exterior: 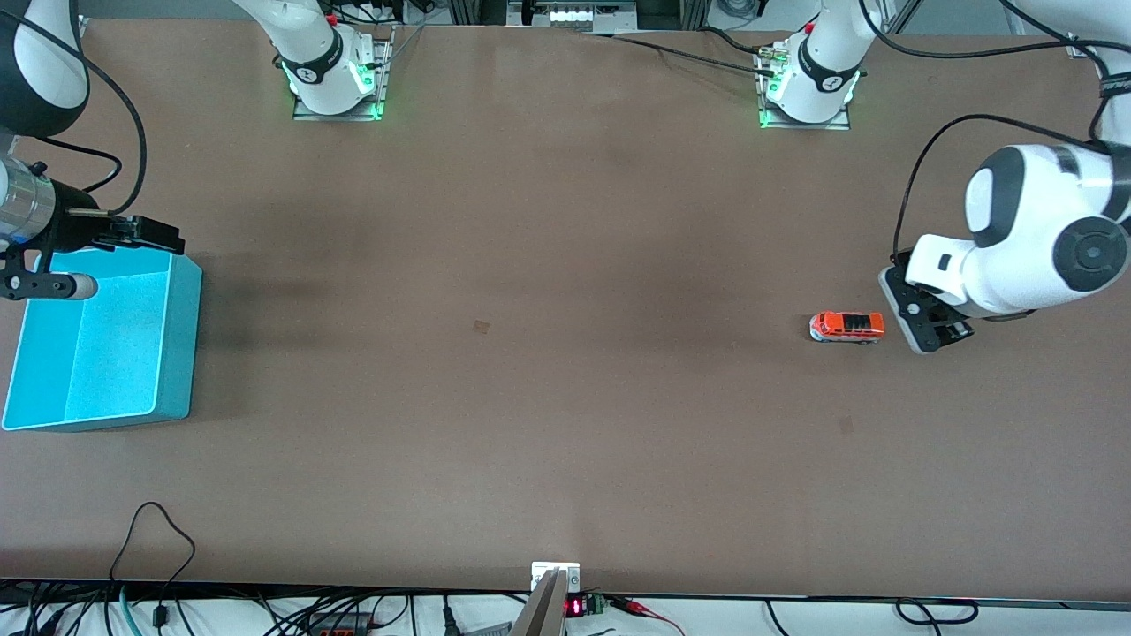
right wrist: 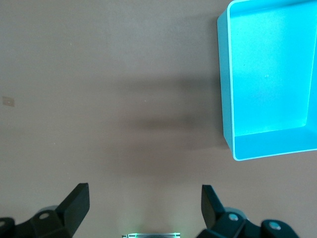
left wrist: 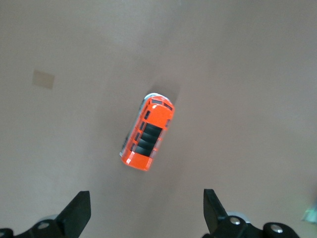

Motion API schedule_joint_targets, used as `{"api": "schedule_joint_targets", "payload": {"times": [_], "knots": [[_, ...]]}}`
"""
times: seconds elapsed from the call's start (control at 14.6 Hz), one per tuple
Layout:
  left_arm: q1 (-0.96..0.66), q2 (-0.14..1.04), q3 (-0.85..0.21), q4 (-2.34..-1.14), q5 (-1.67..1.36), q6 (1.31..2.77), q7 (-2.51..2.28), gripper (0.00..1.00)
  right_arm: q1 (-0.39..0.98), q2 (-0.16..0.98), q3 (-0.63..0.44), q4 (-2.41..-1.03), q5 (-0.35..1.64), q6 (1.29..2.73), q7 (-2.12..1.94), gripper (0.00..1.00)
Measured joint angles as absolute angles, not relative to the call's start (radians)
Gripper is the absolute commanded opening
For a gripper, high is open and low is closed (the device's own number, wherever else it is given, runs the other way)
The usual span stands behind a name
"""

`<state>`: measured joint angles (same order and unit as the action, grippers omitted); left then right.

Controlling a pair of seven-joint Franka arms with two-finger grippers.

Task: Wind up bus and store in blue box
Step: 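Lower the left gripper and grasp the orange bus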

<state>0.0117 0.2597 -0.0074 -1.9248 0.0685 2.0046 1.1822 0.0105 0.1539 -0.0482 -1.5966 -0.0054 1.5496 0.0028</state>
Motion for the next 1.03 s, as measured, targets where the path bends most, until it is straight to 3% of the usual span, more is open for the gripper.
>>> {"api": "schedule_joint_targets", "payload": {"times": [0.27,0.82,0.96,1.03], "knots": [[0.002,0.271,-0.01,-2.093,0.128,2.289,1.296,1.0,0.007,0.154,-0.049,-1.597,-0.005,1.545,0.003,1.0],[-0.004,0.369,-0.011,-2.186,0.148,2.547,1.393,0.96,0.006,0.162,-0.049,-1.597,-0.005,1.544,0.003,1.0],[-0.004,0.377,-0.011,-2.199,0.149,2.564,1.397,0.82,0.006,0.162,-0.049,-1.597,-0.005,1.544,0.003,1.0],[-0.004,0.377,-0.011,-2.204,0.149,2.566,1.398,0.68,0.006,0.162,-0.049,-1.597,-0.005,1.544,0.003,1.0]]}}
